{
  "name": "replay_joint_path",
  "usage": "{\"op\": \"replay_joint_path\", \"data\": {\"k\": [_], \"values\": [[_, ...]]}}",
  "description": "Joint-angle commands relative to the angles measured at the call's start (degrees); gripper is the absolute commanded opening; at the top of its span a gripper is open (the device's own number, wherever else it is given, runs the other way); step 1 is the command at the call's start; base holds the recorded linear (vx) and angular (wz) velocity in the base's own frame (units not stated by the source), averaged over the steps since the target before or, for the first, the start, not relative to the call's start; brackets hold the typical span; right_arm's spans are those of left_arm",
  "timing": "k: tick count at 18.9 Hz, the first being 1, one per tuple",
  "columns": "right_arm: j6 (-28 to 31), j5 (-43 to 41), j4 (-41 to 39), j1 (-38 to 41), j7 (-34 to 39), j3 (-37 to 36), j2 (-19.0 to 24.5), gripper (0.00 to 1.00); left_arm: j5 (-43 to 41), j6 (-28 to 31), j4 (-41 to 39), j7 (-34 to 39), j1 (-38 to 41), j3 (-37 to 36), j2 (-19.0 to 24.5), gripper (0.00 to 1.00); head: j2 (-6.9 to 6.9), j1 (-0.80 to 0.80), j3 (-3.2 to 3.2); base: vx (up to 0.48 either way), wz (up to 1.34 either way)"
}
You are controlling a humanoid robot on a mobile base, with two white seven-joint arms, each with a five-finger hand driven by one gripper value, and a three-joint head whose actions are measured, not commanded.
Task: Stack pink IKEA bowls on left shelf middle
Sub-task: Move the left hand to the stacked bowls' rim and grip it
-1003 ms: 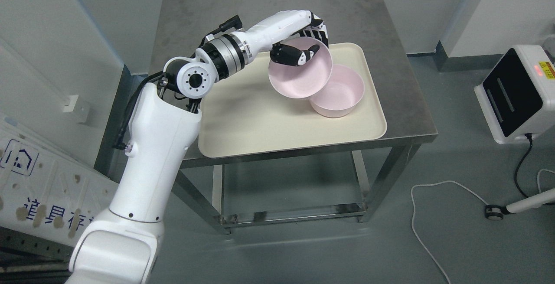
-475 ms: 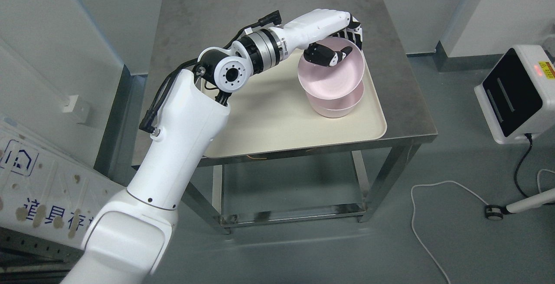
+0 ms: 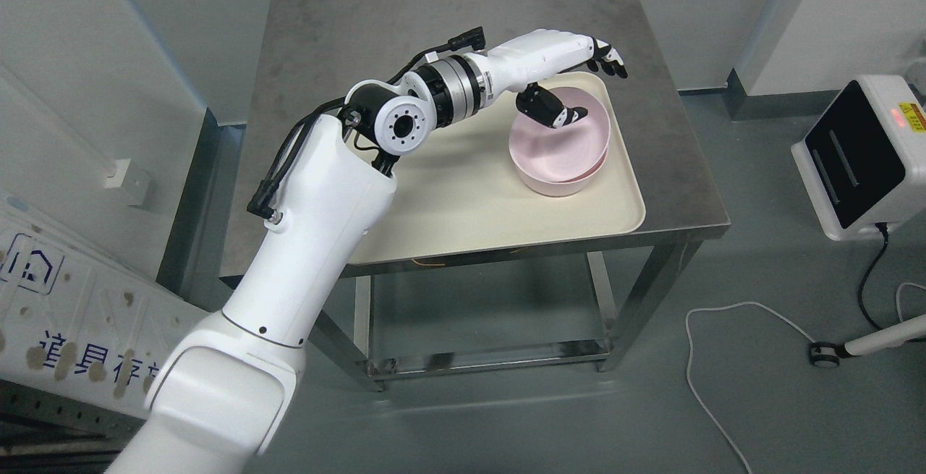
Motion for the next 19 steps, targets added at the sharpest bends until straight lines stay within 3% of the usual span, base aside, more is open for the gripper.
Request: {"op": "replay_joint_path", "data": {"k": [1,3,5,8,10,11,19], "values": [[0.0,0.4,0.0,0.0,0.0,-0.6,-1.0,1.0,2.9,-1.9,-0.1,4.1,0.3,12.2,0.2,0.78,0.0,0.0,0.0,0.0,0.0],[0.0,0.4,0.0,0.0,0.0,-0.6,-1.0,1.0,17.3,-4.9,-2.0,6.7,3.9,19.2,0.2,0.78,0.0,0.0,0.0,0.0,0.0],[0.0,0.4,0.0,0.0,0.0,-0.6,-1.0,1.0,32.8,-5.9,-6.9,6.2,11.4,20.4,0.2,0.78,0.0,0.0,0.0,0.0,0.0],[0.0,0.4,0.0,0.0,0.0,-0.6,-1.0,1.0,32.5,-10.1,-12.0,-3.0,22.3,18.5,0.2,0.78,0.0,0.0,0.0,0.0,0.0],[0.0,0.4,0.0,0.0,0.0,-0.6,-1.0,1.0,27.8,-14.4,-11.9,-6.2,24.9,16.9,0.2,0.77,0.0,0.0,0.0,0.0,0.0],[0.0,0.4,0.0,0.0,0.0,-0.6,-1.0,1.0,21.5,-15.0,-11.8,-6.2,25.6,17.1,0.2,0.77,0.0,0.0,0.0,0.0,0.0],[0.0,0.4,0.0,0.0,0.0,-0.6,-1.0,1.0,-1.1,-13.8,-11.6,-5.4,22.5,17.4,0.2,0.75,0.0,0.0,0.0,-0.001,0.0]]}}
